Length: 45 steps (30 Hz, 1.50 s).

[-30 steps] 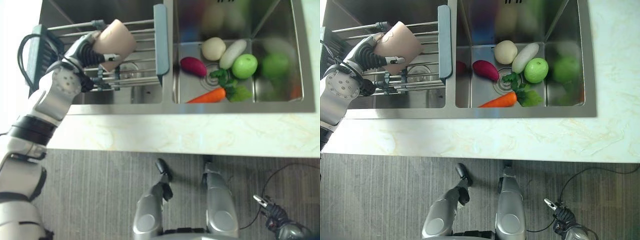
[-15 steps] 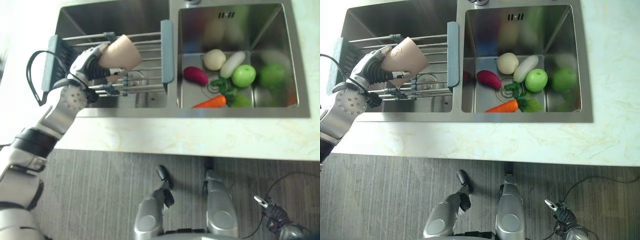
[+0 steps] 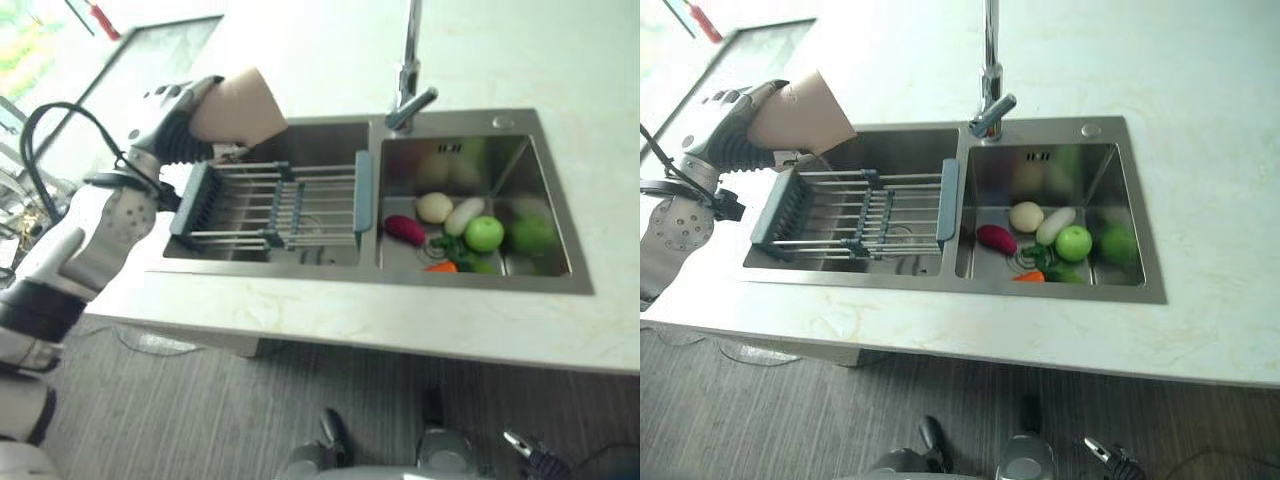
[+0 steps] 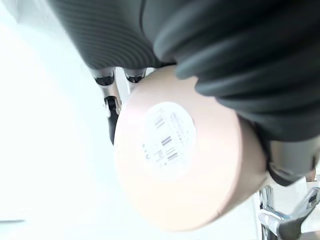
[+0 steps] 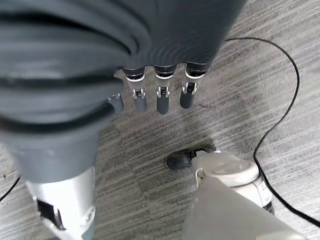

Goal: Place the dishes in the dishwasher.

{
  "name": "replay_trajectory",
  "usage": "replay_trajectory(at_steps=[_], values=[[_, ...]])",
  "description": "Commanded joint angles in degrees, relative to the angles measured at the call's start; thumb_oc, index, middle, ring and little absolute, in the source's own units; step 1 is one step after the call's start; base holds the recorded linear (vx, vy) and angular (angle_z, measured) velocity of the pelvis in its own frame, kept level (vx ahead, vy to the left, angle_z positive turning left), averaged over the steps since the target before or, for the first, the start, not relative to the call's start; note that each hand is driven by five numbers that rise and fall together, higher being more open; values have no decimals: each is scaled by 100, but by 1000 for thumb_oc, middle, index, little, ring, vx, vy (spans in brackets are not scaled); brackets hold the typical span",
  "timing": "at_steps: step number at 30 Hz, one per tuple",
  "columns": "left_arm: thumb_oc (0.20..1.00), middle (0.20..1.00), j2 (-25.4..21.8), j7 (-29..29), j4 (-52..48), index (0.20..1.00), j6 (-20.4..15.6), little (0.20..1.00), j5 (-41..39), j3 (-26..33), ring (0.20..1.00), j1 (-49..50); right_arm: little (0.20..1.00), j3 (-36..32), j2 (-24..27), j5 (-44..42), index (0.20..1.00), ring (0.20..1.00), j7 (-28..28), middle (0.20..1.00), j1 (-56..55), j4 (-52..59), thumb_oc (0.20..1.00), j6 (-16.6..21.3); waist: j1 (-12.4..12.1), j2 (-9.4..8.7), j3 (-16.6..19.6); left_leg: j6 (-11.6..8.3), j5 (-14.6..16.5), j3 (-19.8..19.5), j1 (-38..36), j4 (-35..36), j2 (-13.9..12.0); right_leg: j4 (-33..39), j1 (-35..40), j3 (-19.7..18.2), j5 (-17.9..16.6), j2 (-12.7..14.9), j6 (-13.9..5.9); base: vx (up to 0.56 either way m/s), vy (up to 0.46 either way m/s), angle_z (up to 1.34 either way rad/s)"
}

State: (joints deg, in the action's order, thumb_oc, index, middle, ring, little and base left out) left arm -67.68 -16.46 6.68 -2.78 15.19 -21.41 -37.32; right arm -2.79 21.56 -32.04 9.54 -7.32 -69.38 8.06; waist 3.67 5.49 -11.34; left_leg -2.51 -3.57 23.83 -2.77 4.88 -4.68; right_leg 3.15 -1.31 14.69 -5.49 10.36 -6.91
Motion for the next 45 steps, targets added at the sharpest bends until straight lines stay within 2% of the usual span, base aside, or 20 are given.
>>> replay_trajectory(at_steps=[1, 7, 10, 11, 14, 16, 17, 18, 20, 23, 24, 26, 28, 30, 33, 36, 41, 43, 44, 45], values=[[200, 200, -331, -555, -83, 200, -95, 200, 131, 895, 200, -63, 1000, -94, -106, 191, 1000, 1000, 18, 1000, -348, -39, 1000, 48, -103, -125, 276, -71, 754, -170, 104, -653, 42, -591, -3, 272, 544, 396, -558, 61, -36, 3], [200, 200, -150, -672, -379, 200, -80, 200, -207, 1715, 200, 572, 1000, -118, -303, 598, 1000, 1000, -7, 1000, -353, -230, 1000, -59, -282, -137, 537, -70, 852, -511, -68, -781, 56, -516, 366, 184, 668, 262, -450, 46, -110, 8], [200, 200, 323, -566, -867, 200, -10, 200, -211, 2541, 200, 1507, 1000, 49, -484, 1133, 1000, 1000, -67, 1000, -308, -57, 1000, -196, -498, -197, 649, -134, 802, -808, -118, -755, 6, -351, 549, 142, 696, 92, -340, 88, -228, 37], [200, 200, 714, -618, -1187, 200, -11, 200, -26, 3103, 200, 2288, 1000, 274, -580, 1256, 1000, 1000, -164, 1000, -278, 195, 1000, -395, -665, -198, 686, -227, 677, -1051, -173, -527, -45, -164, 669, 170, 698, -37, -304, 84, -306, 37], [200, 200, 1116, -868, -1282, 200, -336, 200, 130, 3614, 200, 3032, 1000, 537, -695, 1241, 1000, 1000, -353, 1000, -353, 462, 1000, -626, -855, -160, 635, -513, 186, -1252, -28, -49, -193, 123, 762, 360, 618, -152, -313, -81, -155, 69], [200, 200, 1316, -1028, -1314, 200, -536, 200, 198, 3815, 200, 3360, 1000, 546, -702, 1280, 1000, 1000, -495, 1000, -349, 454, 1000, -658, -1025, -198, 550, -535, 278, -1518, 122, -323, -174, 83, 713, 441, 612, -131, -274, -222, -87, 123], [200, 200, 1453, -1119, -1359, 200, -661, 200, 301, 3941, 200, 3542, 1000, 537, -679, 1196, 1000, 1000, -547, 1000, -316, 427, 1000, -712, -1101, -240, 502, -509, 505, -1617, 204, -737, -106, 28, 684, 481, 632, -104, -239, -313, -80, 68], [200, 200, 1592, -1246, -1371, 200, -906, 200, 387, 4082, 200, 3733, 1000, 479, -614, 974, 1000, 1000, -572, 1000, -265, 313, 1000, -732, -1154, -322, 461, -446, 844, -1514, 369, -1429, 24, -16, 621, 575, 590, -17, -190, -343, -74, 80], [200, 200, 1698, -1339, -1379, 200, -1331, 200, 386, 4270, 200, 3891, 1000, 304, -561, 676, 1000, 1000, -567, 1000, -273, 147, 1000, -679, -1133, -388, 462, -354, 1086, -1253, 506, -2090, 59, -27, 525, 762, 483, 61, -159, -333, -39, 188], [200, 200, 1725, -1346, -1306, 200, -1644, 200, 240, 4410, 200, 3852, 1000, -13, -538, 327, 1000, 1000, -480, 1000, -356, -132, 1000, -529, -914, -333, 591, -447, 1013, -680, 259, -2332, -352, -82, 394, 1048, 426, 48, -177, -308, 109, 141], [200, 200, 1728, -1286, -1210, 200, -1616, 200, 171, 4290, 200, 3614, 1000, -246, -564, 399, 1000, 1000, -451, 1000, -456, -146, 1000, -460, -666, -271, 688, -659, 643, -115, -88, -2436, -804, -87, 312, 1374, 325, 67, -164, -397, 280, 181], [200, 200, 1755, -1264, -1178, 200, -1571, 200, 190, 4117, 200, 3412, 1000, -313, -622, 461, 1000, 1000, -486, 1000, -488, -122, 1000, -376, -568, -255, 727, -709, 547, 44, -241, -2371, -911, -109, 240, 1498, 236, 137, -211, -413, 303, 160], [200, 200, 1777, -1213, -1221, 200, -1522, 200, 180, 4019, 200, 3282, 1000, -335, -669, 351, 1000, 1000, -504, 1000, -506, -98, 1000, -300, -531, -245, 731, -612, 723, 23, -348, -2083, -790, -229, 95, 1543, 116, 287, -328, -406, 381, 136], [200, 200, 1825, -1156, -1301, 200, -1555, 200, 32, 3894, 200, 3195, 1000, -349, -721, 152, 1000, 1000, -668, 1000, -426, 85, 1000, -286, -509, -259, 692, -328, 1275, 1, -599, -1395, -356, -454, -123, 1586, -187, 725, -646, -568, 614, 74], [200, 200, 1844, -1049, -1393, 200, -1588, 200, -117, 3736, 200, 3148, 1000, -311, -843, -147, 1000, 1000, -980, 1000, -342, 387, 1000, -486, -606, -291, 642, -87, 1522, -272, -623, -1098, 65, -495, -194, 1451, -398, 939, -750, -343, 341, 87], [200, 200, 1899, -990, -1463, 200, -1529, 200, -161, 3591, 200, 3063, 1000, -251, -953, -325, 1000, 1000, -1116, 1000, -312, 496, 1000, -469, -673, -297, 617, 69, 1544, -470, -617, -928, 262, -532, -213, 1344, -423, 984, -754, -304, 276, 99], [200, 200, 2074, -1100, -1467, 200, -1635, 200, -342, 3178, 200, 3004, 1000, -123, -1042, -186, 1000, 1000, -1179, 1000, -309, 837, 1000, -470, -545, -318, 558, 355, 1369, -557, -501, -693, 535, -973, -482, 754, -529, 1118, -770, -249, 200, 44], [200, 200, 2144, -1069, -1452, 200, -1787, 200, -564, 2956, 200, 2963, 1000, -47, -1042, -199, 1000, 1000, -1117, 1000, -347, 1016, 1000, -707, -452, -348, 551, 438, 1388, -706, -408, -812, 572, -1250, -526, 264, -290, 920, -726, -113, 155, 89], [200, 200, 2341, -886, -1469, 200, -1949, 200, -979, 2649, 200, 2771, 1000, 64, -1013, -376, 1000, 1000, -960, 1000, -368, 1175, 1000, -1013, -394, -387, 572, 504, 1346, -1055, -284, -917, 621, -1510, -455, -214, 70, 614, -640, -29, 92, 85], [200, 200, 2371, -858, -1472, 200, -1961, 200, -995, 2619, 200, 2746, 1000, 84, -1012, -390, 1000, 1000, -953, 1000, -365, 1193, 1000, -1040, -393, -400, 588, 510, 1311, -1098, -245, -922, 629, -1514, -459, -267, 92, 571, -617, 8, 64, 82]])
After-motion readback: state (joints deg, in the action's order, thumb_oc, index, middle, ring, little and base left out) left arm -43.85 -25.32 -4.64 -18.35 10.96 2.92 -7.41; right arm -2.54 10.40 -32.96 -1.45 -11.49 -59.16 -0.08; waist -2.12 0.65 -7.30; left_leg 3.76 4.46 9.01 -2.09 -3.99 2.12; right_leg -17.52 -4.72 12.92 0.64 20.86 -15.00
